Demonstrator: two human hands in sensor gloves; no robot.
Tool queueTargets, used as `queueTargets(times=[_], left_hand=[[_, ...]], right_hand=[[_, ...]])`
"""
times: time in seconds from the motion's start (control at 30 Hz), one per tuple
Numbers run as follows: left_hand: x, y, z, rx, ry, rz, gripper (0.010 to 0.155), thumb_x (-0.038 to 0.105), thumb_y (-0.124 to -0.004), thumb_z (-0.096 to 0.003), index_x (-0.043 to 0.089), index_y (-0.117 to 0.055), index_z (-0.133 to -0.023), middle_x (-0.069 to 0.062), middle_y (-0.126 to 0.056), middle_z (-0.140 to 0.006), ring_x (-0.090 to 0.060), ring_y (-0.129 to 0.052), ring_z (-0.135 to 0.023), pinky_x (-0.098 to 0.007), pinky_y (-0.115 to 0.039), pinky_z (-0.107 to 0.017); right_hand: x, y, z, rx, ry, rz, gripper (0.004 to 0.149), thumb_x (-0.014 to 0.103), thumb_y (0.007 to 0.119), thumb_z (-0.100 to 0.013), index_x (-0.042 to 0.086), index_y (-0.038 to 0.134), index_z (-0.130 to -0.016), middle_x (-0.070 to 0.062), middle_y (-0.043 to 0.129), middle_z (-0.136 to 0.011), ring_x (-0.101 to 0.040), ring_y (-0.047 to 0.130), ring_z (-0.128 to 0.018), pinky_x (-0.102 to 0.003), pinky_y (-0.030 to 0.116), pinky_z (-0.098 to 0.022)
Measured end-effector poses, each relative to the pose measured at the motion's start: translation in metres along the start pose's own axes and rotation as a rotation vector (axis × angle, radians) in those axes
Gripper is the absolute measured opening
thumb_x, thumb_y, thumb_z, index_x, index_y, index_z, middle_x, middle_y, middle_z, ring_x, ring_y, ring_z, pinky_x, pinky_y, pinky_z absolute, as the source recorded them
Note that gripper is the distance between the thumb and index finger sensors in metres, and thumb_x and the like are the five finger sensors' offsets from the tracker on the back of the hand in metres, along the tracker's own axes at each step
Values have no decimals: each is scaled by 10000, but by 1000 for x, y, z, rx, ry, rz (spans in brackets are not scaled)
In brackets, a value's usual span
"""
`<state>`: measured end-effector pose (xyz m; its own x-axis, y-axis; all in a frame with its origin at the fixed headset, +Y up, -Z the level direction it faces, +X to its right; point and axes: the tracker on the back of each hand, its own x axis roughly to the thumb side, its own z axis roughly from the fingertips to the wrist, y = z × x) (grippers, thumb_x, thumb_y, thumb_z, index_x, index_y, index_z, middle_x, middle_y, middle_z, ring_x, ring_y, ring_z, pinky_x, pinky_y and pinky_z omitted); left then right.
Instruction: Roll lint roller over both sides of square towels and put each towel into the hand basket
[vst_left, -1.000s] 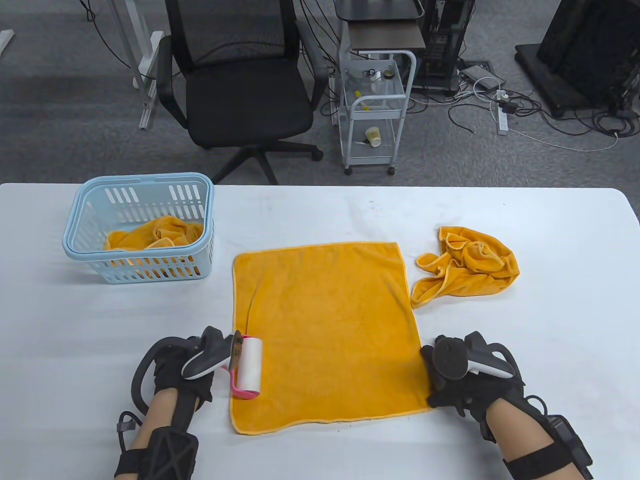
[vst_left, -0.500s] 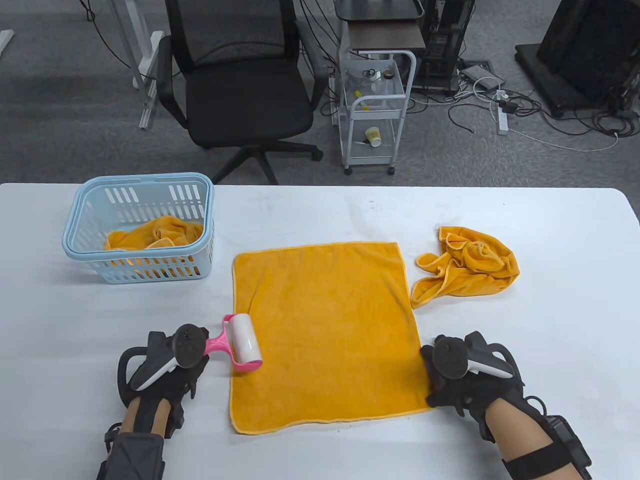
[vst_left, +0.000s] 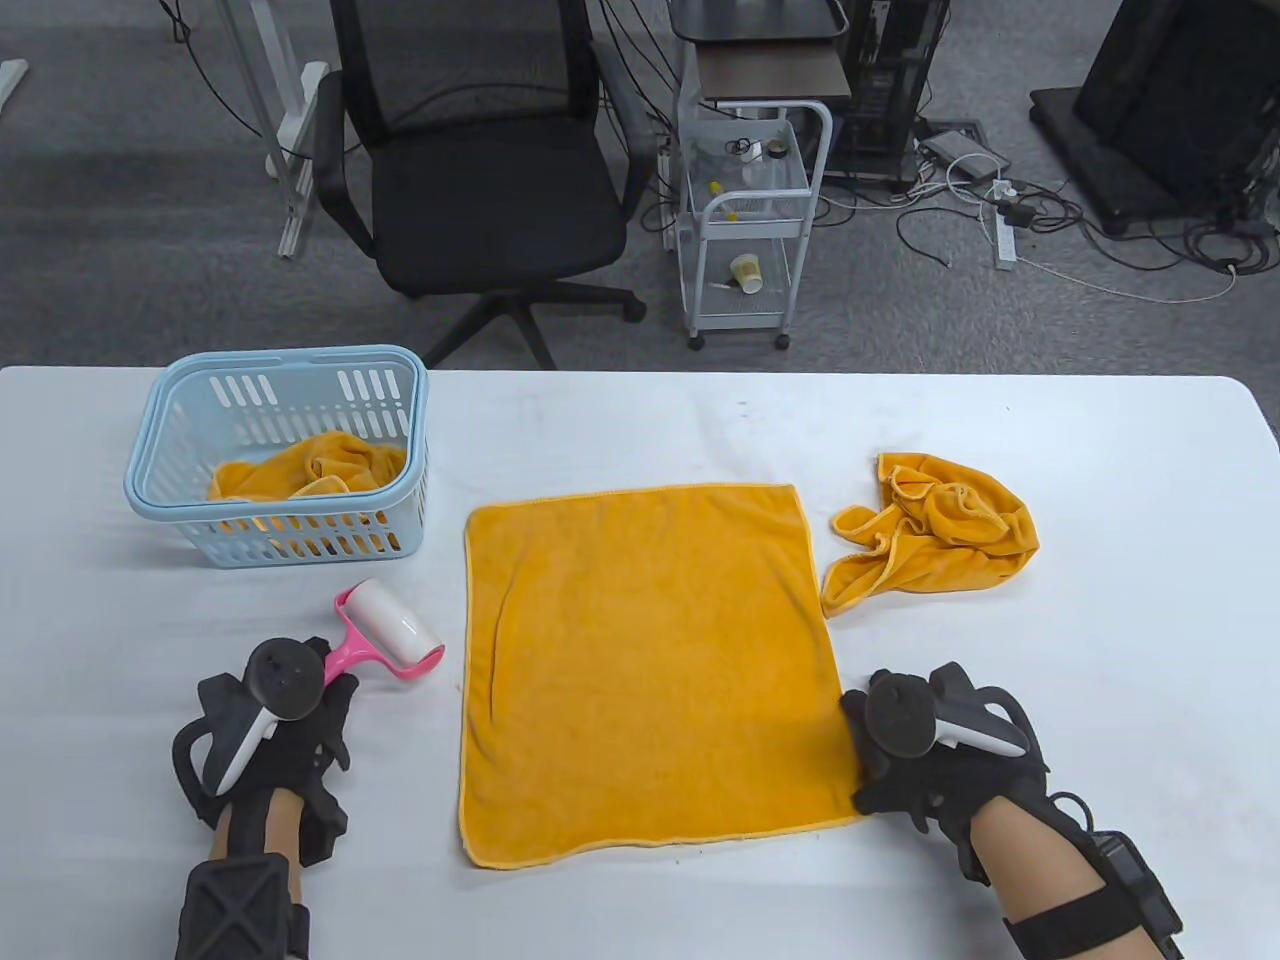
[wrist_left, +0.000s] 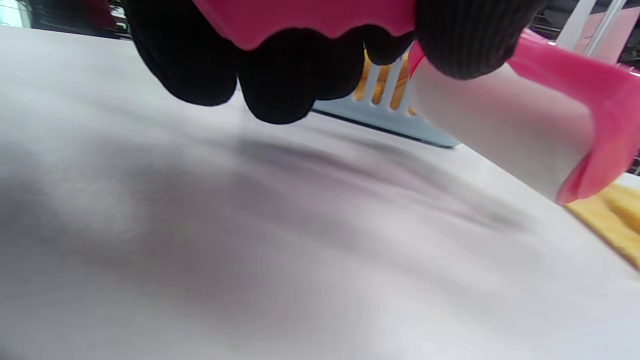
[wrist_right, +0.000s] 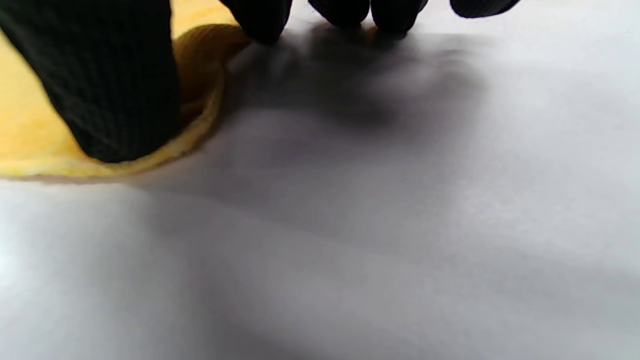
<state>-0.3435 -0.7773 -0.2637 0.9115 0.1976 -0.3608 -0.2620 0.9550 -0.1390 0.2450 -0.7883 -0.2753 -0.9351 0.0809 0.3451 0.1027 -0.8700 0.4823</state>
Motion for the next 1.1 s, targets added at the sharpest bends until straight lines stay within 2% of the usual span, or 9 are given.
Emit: queueTargets(times=[0.27,0.43,0.6,0.7,0.73,0.8,0.87,0.97,1.1], left_hand=[[-10,-12,-6,-46,118,-93,549,458,-723,-508,306,-600,-1021,-102,-526,-1174,-459,-600,-1061,-683,-537,-719],[-9,-9,-3,-33,100,-56,633,446,-722,-517,275,-487,-1079,-135,-428,-1193,-488,-533,-1072,-697,-504,-716],[24,19,20,115,-118,6,634,451,-734,-512,289,-491,-1075,-167,-302,-1192,-519,-384,-1067,-720,-425,-698],[58,32,44,183,-352,-39,590,482,-777,-489,335,-602,-1032,-130,-390,-1193,-485,-445,-1066,-719,-440,-699],[70,33,52,182,-435,-72,554,486,-788,-481,348,-659,-1002,-95,-491,-1182,-454,-550,-1058,-703,-494,-708],[97,25,67,99,-646,-125,513,501,-813,-462,379,-727,-952,-2,-627,-1152,-372,-707,-1036,-662,-599,-716],[119,10,76,-18,-742,-178,469,491,-840,-447,376,-792,-899,48,-769,-1080,-319,-849,-969,-641,-663,-705],[140,-16,85,-167,-824,-322,432,503,-876,-425,377,-844,-837,71,-833,-1030,-289,-907,-923,-617,-701,-697],[149,-45,88,-336,-839,-508,447,555,-912,-378,376,-880,-786,70,-843,-1030,-291,-912,-928,-612,-702,-701]], right_hand=[[0,0,0,-2,5,-6,980,575,911,-438,177,373,-1153,-235,294,-1169,-551,362,-1048,-746,458,-671],[0,0,0,-1,7,-7,980,574,911,-439,175,371,-1153,-232,293,-1170,-550,359,-1049,-746,458,-672],[0,-1,1,-17,-3,-11,969,570,910,-441,169,386,-1151,-242,316,-1167,-555,381,-1047,-744,461,-673],[-1,-9,5,-67,-38,-59,955,557,920,-439,168,407,-1145,-237,345,-1165,-546,414,-1045,-740,470,-674],[0,-12,7,-90,-48,-63,950,547,929,-436,167,420,-1143,-233,357,-1165,-542,422,-1046,-738,474,-674],[1,-17,12,-142,-68,-53,937,530,950,-424,173,455,-1136,-217,402,-1165,-530,456,-1048,-735,484,-676],[4,-20,16,-150,-92,-34,862,501,972,-418,181,573,-1111,-190,493,-1155,-515,498,-1048,-733,494,-677],[8,-22,18,-109,-136,-20,677,447,1002,-422,193,774,-1006,-149,635,-1116,-495,569,-1038,-735,528,-667],[15,-21,20,-54,-154,28,574,426,1021,-415,203,855,-917,-148,658,-1109,-493,591,-1032,-735,550,-659]])
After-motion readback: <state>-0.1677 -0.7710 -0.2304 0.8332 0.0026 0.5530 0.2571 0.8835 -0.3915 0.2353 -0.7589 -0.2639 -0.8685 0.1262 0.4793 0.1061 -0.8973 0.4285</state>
